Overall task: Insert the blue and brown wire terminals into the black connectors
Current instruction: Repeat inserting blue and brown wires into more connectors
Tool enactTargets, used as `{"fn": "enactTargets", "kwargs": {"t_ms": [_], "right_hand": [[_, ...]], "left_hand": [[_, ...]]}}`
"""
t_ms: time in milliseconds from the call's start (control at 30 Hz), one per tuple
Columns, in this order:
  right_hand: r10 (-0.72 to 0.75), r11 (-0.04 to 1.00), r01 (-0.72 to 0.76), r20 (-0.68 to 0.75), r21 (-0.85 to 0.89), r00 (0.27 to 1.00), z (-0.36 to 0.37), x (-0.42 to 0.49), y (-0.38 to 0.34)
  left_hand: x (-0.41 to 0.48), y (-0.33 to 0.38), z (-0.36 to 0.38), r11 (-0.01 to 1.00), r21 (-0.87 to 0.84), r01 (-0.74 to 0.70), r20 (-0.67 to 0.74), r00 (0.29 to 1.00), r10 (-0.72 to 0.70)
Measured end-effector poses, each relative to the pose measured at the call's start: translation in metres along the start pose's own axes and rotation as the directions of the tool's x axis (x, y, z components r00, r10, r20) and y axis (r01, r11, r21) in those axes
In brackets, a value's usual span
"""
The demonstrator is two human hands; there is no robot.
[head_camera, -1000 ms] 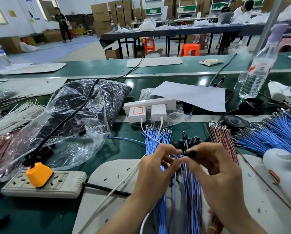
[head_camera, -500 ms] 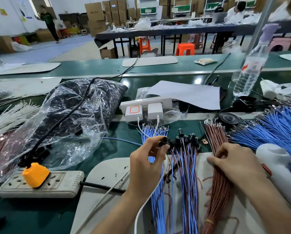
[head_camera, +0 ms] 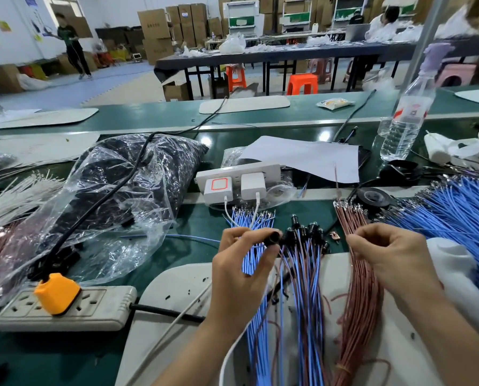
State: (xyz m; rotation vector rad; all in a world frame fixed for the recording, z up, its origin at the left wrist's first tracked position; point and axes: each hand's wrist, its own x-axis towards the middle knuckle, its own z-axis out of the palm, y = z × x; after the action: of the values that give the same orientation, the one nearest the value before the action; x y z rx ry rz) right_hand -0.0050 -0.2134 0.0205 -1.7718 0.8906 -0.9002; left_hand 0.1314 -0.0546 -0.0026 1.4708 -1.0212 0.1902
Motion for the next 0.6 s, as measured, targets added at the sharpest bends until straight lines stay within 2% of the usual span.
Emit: {"fn": "enactTargets", "kwargs": {"t_ms": [67, 133, 233, 300, 333, 400, 467, 500, 533, 600], "right_hand": [[-0.134, 0.971, 0.098, 0.156, 0.218, 0.979, 0.013, -0.015, -0.013], [-0.203, 0.94, 0.106, 0.282, 0.324, 0.938, 0.029, -0.03, -0.02], [-0.148, 0.935, 0.031, 0.31, 0.353, 0.939, 0.041, -0.033, -0.016], [-0.032, 0.934, -0.109, 0.383, 0.34, 0.923, 0.038, -0.03, -0.014], [0.034, 0.915, -0.219, 0.477, 0.338, 0.878, 0.036, -0.029, -0.014], [0.102, 0.895, -0.37, 0.692, 0.25, 0.714, 0.031, -0.028, -0.012], [0.091, 0.93, -0.345, 0.827, 0.13, 0.555, 0.025, -0.026, -0.011], [0.065, 0.946, -0.304, 0.855, 0.111, 0.514, 0.024, -0.026, -0.01], [0.044, 0.955, -0.275, 0.861, 0.114, 0.507, 0.022, -0.025, -0.01], [0.015, 0.95, -0.266, 0.823, 0.166, 0.567, 0.024, -0.024, -0.007]], "left_hand": [[-0.002, 0.005, 0.001, 0.992, -0.127, -0.002, 0.106, 0.994, 0.016], [-0.005, 0.007, 0.003, 0.974, -0.211, 0.079, 0.218, 0.976, -0.032], [-0.005, 0.005, 0.006, 0.957, -0.201, 0.209, 0.231, 0.959, -0.161], [-0.001, 0.002, 0.006, 0.923, -0.258, 0.285, 0.166, 0.954, -0.248], [0.002, 0.0, 0.004, 0.904, -0.298, 0.307, 0.121, 0.952, -0.283], [0.006, -0.004, 0.001, 0.883, -0.342, 0.322, 0.025, 0.942, -0.334], [0.008, -0.006, -0.001, 0.862, -0.381, 0.333, -0.025, 0.929, -0.37], [0.008, -0.006, -0.001, 0.858, -0.391, 0.333, -0.037, 0.926, -0.376], [0.009, -0.006, -0.001, 0.857, -0.395, 0.33, -0.042, 0.926, -0.376], [0.009, -0.003, -0.001, 0.851, -0.415, 0.322, -0.053, 0.925, -0.376]]}}
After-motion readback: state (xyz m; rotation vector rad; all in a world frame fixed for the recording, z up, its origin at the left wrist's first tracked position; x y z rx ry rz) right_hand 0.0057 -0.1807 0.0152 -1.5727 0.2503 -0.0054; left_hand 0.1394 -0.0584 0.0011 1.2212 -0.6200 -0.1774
